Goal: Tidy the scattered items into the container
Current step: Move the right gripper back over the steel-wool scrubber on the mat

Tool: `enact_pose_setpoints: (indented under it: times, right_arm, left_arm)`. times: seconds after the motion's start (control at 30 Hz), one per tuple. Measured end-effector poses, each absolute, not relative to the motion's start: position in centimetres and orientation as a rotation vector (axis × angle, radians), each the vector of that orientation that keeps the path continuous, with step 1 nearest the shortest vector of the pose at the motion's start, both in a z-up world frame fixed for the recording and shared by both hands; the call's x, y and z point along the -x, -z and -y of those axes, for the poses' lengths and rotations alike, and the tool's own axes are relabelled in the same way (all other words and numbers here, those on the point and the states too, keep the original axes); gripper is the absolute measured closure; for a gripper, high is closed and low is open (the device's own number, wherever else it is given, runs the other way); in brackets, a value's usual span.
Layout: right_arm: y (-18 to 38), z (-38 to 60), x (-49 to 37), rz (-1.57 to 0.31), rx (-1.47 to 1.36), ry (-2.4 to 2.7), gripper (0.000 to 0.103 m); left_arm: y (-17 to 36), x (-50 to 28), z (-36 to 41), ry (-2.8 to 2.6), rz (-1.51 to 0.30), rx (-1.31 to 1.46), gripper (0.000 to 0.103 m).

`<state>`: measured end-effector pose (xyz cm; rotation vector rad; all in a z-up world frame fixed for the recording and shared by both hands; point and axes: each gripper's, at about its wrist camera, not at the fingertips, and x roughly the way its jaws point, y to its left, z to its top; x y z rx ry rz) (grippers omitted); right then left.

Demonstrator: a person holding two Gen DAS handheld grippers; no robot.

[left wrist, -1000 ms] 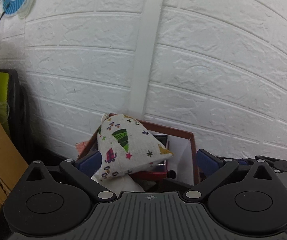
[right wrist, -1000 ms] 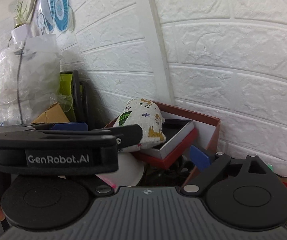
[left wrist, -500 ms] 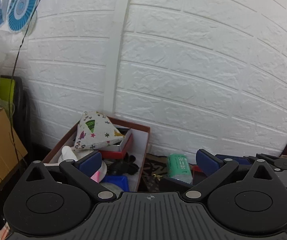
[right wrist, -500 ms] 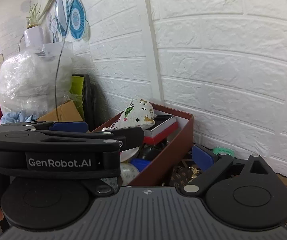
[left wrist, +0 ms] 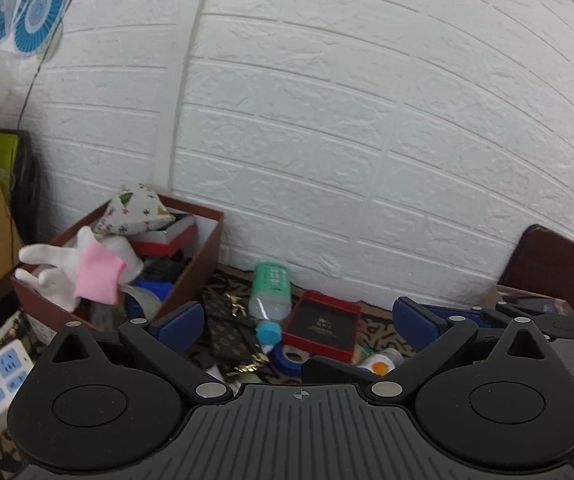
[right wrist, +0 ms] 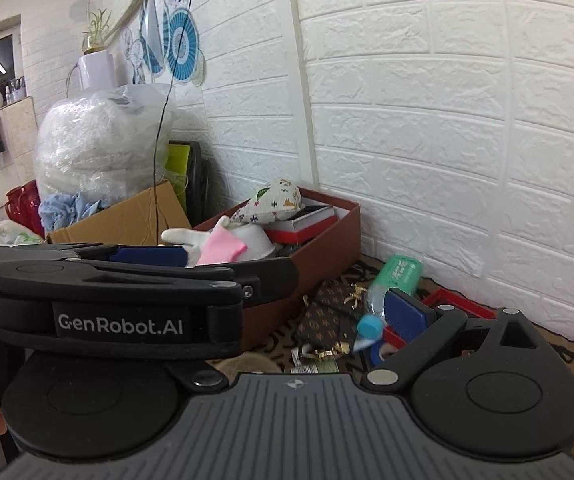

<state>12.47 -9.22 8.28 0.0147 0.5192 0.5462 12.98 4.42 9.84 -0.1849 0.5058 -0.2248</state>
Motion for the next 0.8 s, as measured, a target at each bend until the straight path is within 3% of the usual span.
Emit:
enact_pose_setpoints:
  times: [0.27, 0.57, 0.8]
  right_arm:
    - [-4.2, 13.5, -7.7, -0.521, 0.012, -0.468, 0.005]
    - [3.2, 16.8, -3.4, -0.570, -0.027, -0.335, 0.005]
    - [6.2, 18.1, -3.5, -0.590, 0.064, -0.203, 0.005]
  left_arm:
    - [-4.2, -9.1, 0.3, 0.284, -0.531, 0.202, 0.000]
    - [3.2, -8.0, 3.4, 0.360, -0.682, 0.237, 0.000]
    - [4.9, -9.5, 4.3, 0.385, -0.734, 0.226, 0.000]
